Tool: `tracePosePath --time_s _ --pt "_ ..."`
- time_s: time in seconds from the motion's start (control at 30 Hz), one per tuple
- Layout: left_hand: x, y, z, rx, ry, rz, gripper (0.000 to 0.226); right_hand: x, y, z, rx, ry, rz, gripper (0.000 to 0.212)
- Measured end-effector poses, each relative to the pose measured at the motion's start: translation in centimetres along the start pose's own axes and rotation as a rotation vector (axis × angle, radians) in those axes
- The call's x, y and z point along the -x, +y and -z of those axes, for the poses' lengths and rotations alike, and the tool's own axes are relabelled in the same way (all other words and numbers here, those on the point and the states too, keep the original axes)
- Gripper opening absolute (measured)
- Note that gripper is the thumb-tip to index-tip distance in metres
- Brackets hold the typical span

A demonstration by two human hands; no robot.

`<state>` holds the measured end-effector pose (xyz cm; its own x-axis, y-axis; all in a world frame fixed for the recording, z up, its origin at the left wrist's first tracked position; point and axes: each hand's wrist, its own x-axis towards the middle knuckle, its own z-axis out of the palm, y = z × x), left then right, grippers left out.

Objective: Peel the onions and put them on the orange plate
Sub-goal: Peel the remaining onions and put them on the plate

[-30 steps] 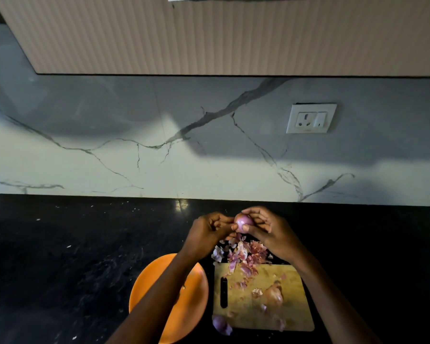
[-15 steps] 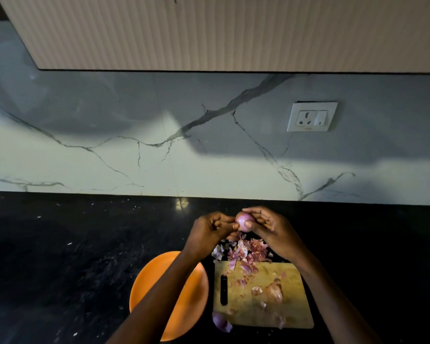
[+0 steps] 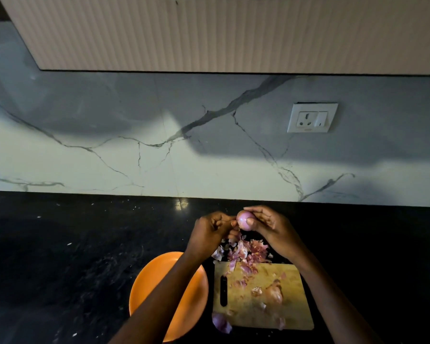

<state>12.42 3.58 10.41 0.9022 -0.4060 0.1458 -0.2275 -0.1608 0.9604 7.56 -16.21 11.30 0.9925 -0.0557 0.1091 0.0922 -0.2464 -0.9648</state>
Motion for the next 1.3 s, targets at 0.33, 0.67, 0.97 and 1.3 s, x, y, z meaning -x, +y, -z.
tracePosePath --time_s 0.33,0.67,0.97,1.3 --pt "-0.5 1.0 0.7 -0.024 -0.050 -0.056 0.022 -0.2 0.3 0.0 -0.169 -0.035 -0.039 0.033" --pt "-0.3 1.1 1.3 -0.133 -0.033 -0.090 0.008 0.4 0.0 0.3 -0.237 -0.087 -0.084 0.034" --pt "-0.1 1.6 0.8 0.062 -0.086 0.057 0.020 0.5 -0.8 -0.3 -0.127 -0.078 -0.028 0.031" --pt "0.6 1.2 0.9 0.149 -0.120 0.101 0.033 1.0 -0.5 0.1 -0.085 -0.076 0.007 0.051"
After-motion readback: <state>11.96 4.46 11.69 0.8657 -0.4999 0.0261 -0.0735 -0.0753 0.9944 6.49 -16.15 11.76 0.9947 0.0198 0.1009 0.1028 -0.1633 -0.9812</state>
